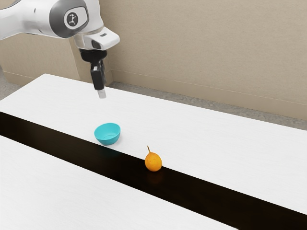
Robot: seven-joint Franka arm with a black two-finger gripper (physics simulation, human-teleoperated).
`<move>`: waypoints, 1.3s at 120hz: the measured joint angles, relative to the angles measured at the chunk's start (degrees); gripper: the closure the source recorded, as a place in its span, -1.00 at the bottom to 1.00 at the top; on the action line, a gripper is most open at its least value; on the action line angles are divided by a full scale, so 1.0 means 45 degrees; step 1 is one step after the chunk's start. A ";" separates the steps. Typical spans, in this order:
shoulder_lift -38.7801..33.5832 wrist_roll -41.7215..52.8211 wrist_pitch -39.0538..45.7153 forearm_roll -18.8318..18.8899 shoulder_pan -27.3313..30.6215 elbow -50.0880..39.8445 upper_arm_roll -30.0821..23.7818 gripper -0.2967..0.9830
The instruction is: Place the pear in the bowl.
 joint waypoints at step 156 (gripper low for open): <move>0.6750 1.2815 0.4606 -0.1690 -0.1194 0.0713 -0.0117 -0.54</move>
